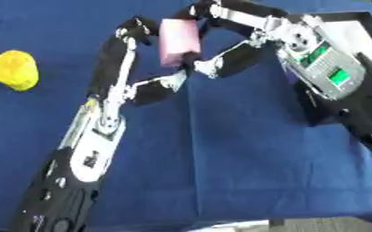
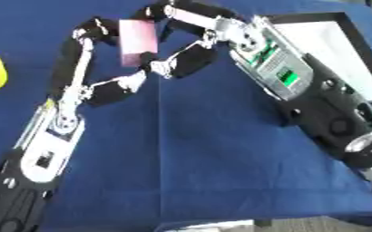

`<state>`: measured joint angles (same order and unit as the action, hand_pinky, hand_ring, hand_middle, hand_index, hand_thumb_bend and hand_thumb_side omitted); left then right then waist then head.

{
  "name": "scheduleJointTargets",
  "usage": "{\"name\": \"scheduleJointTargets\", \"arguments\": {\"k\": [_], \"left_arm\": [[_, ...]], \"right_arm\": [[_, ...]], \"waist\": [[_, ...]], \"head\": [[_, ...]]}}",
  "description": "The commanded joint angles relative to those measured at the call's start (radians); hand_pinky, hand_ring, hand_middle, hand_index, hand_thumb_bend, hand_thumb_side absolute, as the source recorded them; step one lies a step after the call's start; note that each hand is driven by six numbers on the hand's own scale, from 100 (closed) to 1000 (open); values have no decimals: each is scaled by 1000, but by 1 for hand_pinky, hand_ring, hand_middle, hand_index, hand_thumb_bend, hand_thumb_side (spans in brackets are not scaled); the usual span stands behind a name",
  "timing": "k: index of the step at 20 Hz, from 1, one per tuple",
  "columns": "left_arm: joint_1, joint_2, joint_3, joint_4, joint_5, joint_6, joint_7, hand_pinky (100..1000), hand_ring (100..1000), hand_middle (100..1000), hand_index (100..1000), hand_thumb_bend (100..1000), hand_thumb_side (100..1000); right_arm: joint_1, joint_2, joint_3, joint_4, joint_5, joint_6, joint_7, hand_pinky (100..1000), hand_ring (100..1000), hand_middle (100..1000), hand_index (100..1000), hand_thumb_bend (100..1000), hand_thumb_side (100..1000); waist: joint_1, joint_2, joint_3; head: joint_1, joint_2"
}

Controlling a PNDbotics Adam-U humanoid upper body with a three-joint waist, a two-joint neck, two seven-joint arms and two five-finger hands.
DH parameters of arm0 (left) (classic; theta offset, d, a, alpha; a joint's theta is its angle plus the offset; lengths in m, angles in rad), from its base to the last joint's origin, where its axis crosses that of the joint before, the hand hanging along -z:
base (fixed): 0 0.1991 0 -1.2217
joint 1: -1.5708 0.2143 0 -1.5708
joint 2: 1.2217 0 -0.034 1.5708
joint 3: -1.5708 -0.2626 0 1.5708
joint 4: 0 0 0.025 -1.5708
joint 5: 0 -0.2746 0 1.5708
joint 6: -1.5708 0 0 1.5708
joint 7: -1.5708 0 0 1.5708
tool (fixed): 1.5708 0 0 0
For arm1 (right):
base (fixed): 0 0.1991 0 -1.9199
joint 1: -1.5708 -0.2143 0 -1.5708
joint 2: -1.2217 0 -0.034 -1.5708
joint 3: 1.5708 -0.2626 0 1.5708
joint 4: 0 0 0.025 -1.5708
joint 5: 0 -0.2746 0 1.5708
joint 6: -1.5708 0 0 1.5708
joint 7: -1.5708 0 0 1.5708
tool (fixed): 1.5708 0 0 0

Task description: Pick up the objects with one hand, pass them to the other hand, and then place them into the box on the other side of the table.

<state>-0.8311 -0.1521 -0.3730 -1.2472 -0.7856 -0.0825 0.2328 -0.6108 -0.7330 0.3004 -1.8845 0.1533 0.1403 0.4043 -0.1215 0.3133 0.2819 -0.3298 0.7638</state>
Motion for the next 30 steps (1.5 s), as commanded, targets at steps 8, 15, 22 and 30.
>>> {"name": "scheduleJointTargets", "arguments": {"k": [8, 15, 22, 30], "left_arm": [[-8, -14, -16, 5, -34, -5, 10, 845, 651, 711, 803, 578, 451], [-5, -11, -17, 6, -84, -40, -39, 863, 683, 726, 812, 688, 465], [3, -8, -10, 10, -103, -36, -36, 858, 674, 717, 804, 669, 507], [23, 6, 2, 7, -66, -10, 57, 840, 653, 703, 798, 587, 453]], "right_arm": [[-16, -22, -30, -5, -4, 2, -13, 721, 900, 444, 638, 100, 212], [-15, -24, -36, -3, -22, 16, -27, 720, 903, 443, 637, 100, 222], [-10, -28, -42, -5, -26, 17, -38, 720, 902, 442, 636, 100, 210], [14, -46, -50, -27, -47, 13, -54, 725, 904, 443, 637, 100, 207]], "waist": [[-1, -11, -6], [0, -13, -5], [-2, -16, -1], [4, -37, -15]], "head": [[-3, 6], [-9, 6], [-14, 6], [-19, 6]]}}
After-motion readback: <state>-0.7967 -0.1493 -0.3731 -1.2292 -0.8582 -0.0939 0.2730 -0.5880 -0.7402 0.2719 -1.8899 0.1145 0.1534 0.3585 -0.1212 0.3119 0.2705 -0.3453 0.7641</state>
